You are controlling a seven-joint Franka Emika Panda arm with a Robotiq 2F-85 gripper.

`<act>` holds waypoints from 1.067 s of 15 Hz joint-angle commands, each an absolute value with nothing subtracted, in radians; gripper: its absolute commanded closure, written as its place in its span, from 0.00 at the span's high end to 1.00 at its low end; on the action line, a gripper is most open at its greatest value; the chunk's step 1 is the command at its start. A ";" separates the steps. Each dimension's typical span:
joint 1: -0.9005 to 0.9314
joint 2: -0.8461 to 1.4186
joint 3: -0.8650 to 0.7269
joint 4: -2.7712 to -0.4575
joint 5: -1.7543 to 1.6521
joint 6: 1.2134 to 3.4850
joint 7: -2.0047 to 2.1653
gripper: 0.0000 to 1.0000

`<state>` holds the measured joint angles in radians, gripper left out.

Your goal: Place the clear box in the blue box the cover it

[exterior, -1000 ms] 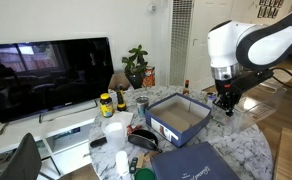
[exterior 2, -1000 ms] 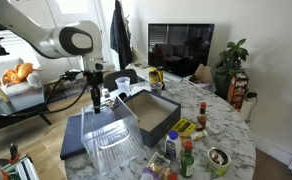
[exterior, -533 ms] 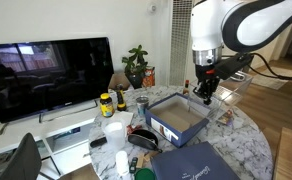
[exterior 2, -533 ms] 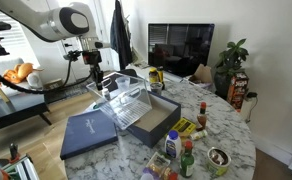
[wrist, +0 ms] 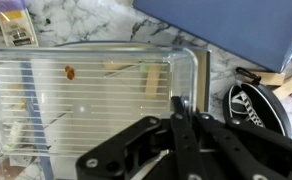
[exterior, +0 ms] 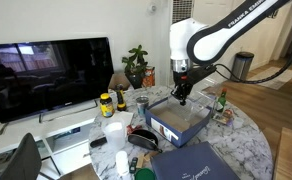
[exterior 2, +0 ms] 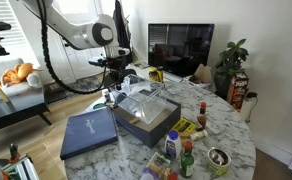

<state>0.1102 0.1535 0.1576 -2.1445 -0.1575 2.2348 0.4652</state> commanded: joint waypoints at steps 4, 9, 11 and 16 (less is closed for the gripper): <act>0.137 0.286 0.126 -2.002 -0.106 2.241 0.347 0.01; 0.138 0.349 0.113 -1.988 -0.069 2.267 0.336 0.01; 0.131 0.367 0.105 -1.998 -0.044 2.283 0.333 0.01; 0.120 0.397 0.087 -2.029 0.042 2.374 0.336 0.01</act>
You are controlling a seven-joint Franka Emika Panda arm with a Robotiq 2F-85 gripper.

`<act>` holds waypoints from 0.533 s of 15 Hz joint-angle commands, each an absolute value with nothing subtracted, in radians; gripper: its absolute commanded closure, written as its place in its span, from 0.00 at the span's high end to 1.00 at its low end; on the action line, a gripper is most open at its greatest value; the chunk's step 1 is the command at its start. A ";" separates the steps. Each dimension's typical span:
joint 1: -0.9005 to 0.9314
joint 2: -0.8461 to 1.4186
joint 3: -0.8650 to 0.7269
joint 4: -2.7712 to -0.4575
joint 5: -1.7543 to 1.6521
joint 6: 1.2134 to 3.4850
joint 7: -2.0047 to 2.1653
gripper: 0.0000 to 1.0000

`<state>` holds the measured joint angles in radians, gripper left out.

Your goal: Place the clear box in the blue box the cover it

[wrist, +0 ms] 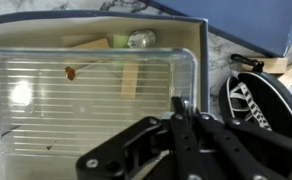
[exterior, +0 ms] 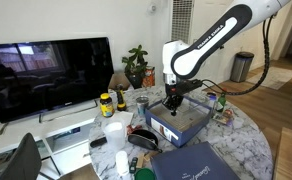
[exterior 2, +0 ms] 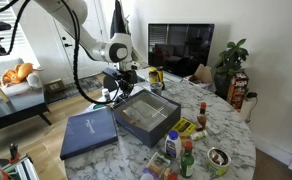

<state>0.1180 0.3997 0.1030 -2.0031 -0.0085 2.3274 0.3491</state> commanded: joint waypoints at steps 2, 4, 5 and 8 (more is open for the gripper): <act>0.123 0.387 0.080 -2.042 0.068 2.376 0.351 0.32; 0.134 0.344 0.072 -2.065 0.069 2.371 0.371 0.44; 0.147 0.313 0.063 -2.081 0.049 2.370 0.397 0.53; 0.156 0.205 0.061 -2.114 0.041 2.318 0.445 0.75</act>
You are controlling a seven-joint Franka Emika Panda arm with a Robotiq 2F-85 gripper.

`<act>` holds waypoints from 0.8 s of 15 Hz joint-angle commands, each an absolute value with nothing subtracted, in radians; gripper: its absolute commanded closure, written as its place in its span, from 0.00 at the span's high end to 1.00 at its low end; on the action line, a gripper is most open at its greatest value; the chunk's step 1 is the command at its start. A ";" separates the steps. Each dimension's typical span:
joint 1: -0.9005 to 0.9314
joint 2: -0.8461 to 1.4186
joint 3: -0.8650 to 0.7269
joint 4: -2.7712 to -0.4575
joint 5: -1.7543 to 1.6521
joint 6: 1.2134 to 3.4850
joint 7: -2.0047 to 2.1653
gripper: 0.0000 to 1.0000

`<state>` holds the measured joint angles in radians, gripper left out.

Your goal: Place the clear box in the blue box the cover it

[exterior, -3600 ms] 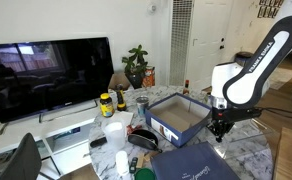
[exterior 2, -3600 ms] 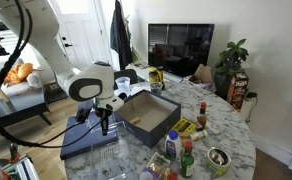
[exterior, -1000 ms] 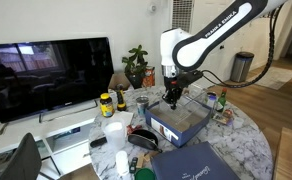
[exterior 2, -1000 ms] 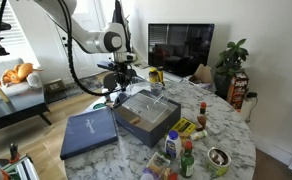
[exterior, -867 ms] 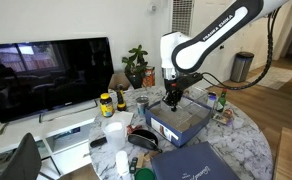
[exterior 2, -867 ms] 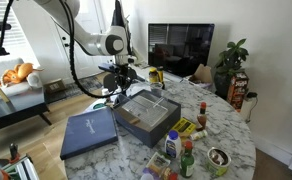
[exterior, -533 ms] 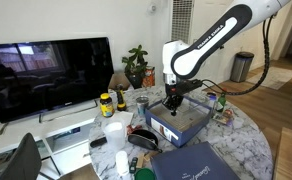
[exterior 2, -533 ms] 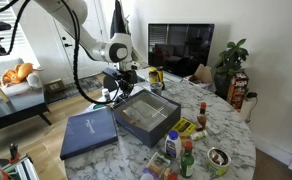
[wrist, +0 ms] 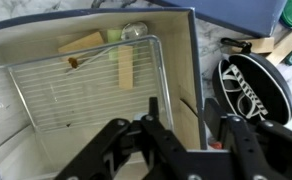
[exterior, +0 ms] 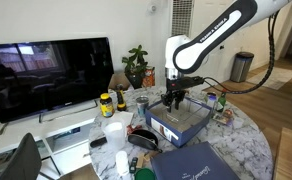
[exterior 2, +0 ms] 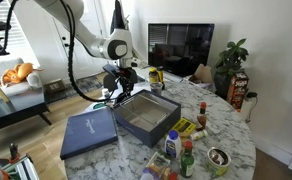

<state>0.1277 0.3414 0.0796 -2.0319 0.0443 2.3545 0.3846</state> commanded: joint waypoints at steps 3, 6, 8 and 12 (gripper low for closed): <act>0.179 0.061 0.058 -2.161 -0.018 2.256 0.584 0.97; 0.185 -0.055 0.101 -2.188 -0.076 2.142 0.676 1.00; 0.195 -0.109 0.149 -2.216 -0.092 2.036 0.715 1.00; 0.242 -0.157 0.259 -2.303 -0.068 1.888 0.759 1.00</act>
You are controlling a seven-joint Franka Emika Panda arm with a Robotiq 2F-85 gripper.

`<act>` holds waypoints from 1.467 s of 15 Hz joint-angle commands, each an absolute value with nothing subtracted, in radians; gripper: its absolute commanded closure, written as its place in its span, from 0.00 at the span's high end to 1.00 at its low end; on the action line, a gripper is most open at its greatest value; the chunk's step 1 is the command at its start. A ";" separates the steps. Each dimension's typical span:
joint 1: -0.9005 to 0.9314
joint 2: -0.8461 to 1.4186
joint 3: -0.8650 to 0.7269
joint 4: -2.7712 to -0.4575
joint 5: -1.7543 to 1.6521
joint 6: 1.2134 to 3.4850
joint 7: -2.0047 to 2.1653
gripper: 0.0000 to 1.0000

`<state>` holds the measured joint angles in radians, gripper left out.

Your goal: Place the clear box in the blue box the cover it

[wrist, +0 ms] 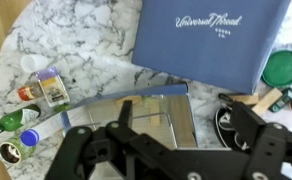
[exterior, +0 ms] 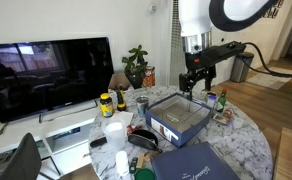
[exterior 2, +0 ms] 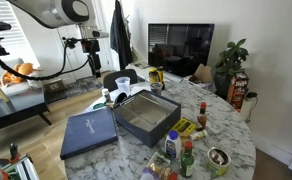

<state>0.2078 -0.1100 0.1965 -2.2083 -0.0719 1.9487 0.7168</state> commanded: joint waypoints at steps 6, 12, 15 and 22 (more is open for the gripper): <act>0.306 -0.117 0.345 -2.337 0.038 1.858 0.716 1.00; 0.310 -0.108 0.343 -2.350 0.068 1.871 0.694 1.00; 0.317 -0.031 0.347 -2.364 0.124 1.930 0.676 1.00; 0.376 0.197 0.366 -2.429 0.212 2.288 0.662 1.00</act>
